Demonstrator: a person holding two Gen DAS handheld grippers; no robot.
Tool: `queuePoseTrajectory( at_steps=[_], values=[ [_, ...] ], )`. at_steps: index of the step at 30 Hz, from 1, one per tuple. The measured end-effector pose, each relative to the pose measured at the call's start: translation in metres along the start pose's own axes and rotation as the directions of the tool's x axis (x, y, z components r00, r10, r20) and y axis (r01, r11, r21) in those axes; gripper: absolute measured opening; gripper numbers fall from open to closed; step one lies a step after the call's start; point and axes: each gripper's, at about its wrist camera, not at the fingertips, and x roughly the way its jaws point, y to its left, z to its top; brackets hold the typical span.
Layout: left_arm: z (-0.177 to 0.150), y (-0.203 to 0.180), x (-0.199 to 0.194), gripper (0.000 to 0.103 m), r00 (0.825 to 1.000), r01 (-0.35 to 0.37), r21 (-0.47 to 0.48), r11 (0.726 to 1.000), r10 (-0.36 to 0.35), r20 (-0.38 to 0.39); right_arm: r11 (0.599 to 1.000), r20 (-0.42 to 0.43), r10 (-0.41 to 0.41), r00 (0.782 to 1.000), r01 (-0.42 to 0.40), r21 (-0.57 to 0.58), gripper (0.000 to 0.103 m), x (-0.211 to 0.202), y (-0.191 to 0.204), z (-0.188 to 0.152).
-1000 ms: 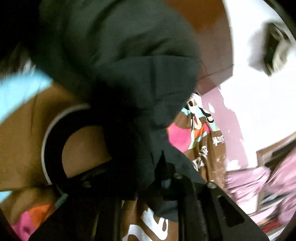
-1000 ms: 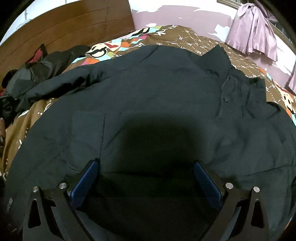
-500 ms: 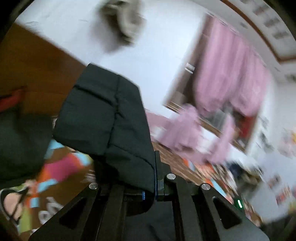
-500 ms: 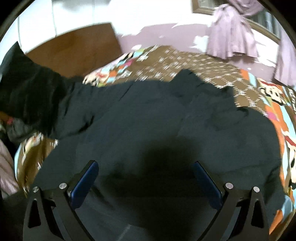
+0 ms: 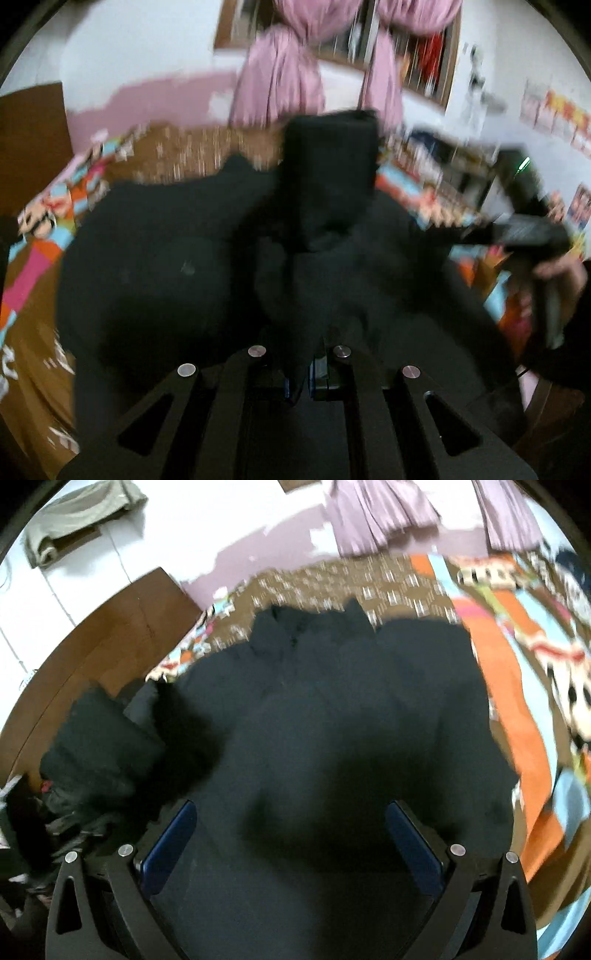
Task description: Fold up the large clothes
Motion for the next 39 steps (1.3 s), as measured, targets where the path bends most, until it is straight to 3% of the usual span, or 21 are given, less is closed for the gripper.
queuePoseTrajectory(
  at_steps=[3,5,8,13,17,19,21,23,25,27,30,33,36,39],
  values=[
    [-0.022,-0.010,0.022,0.004,0.996,-0.031,-0.004,1.000,0.031,-0.089,0.984,-0.053,0.134,0.990,-0.126,0.122,0.103,0.007,-0.025,-0.009],
    [-0.032,-0.011,0.026,0.004,0.996,-0.052,0.025,0.998,0.054,-0.077,0.935,-0.065,0.285,0.956,-0.263,0.238,0.103,0.015,-0.036,-0.013],
    [-0.030,-0.018,0.022,0.004,0.994,-0.081,0.071,0.994,0.086,-0.069,0.845,-0.039,0.435,0.900,-0.393,0.362,0.103,0.024,-0.038,-0.014],
    [-0.039,-0.024,0.023,0.004,0.990,-0.112,0.138,0.984,0.122,-0.068,0.763,-0.018,0.528,0.849,-0.465,0.449,0.103,0.034,-0.024,-0.008],
    [-0.045,-0.036,0.024,0.006,0.987,-0.135,0.203,0.970,0.150,-0.059,0.737,-0.029,0.536,0.844,-0.451,0.503,0.103,0.050,-0.008,0.001],
    [-0.048,-0.037,0.026,0.009,0.988,-0.129,0.225,0.966,0.144,-0.053,0.735,-0.034,0.530,0.848,-0.439,0.517,0.103,0.054,0.000,0.006],
    [-0.050,-0.038,0.027,0.012,0.989,-0.125,0.244,0.962,0.141,-0.051,0.760,-0.066,0.502,0.862,-0.403,0.511,0.102,0.060,0.008,0.009],
    [-0.051,-0.038,0.028,0.020,0.992,-0.102,0.257,0.961,0.119,-0.052,0.809,-0.124,0.453,0.883,-0.349,0.473,0.085,0.064,0.014,0.009],
    [-0.049,-0.037,0.028,0.028,0.995,-0.062,0.250,0.966,0.080,-0.060,0.855,-0.174,0.399,0.901,-0.297,0.425,0.043,0.063,0.016,0.009],
    [-0.046,-0.034,0.025,0.039,0.997,-0.019,0.237,0.971,0.035,-0.066,0.874,-0.187,0.361,0.914,-0.262,0.409,0.017,0.060,0.011,0.008],
    [-0.039,-0.027,0.015,0.046,0.997,0.073,0.215,0.974,-0.063,-0.052,0.866,-0.172,0.382,0.908,-0.286,0.411,0.009,0.052,0.002,0.010],
    [-0.027,-0.019,-0.006,0.056,0.985,0.163,0.209,0.964,-0.170,0.016,0.900,-0.126,0.338,0.933,-0.281,0.334,0.008,0.028,0.001,0.019],
    [-0.016,-0.006,-0.026,0.066,0.975,0.177,0.183,0.967,-0.198,0.102,0.935,-0.064,0.254,0.965,-0.229,0.271,0.007,-0.002,-0.005,0.034],
    [-0.002,0.011,-0.036,0.067,0.971,0.161,0.130,0.978,-0.180,0.156,0.969,0.007,0.111,0.994,-0.110,0.219,0.007,-0.030,-0.014,0.046]
  ],
)
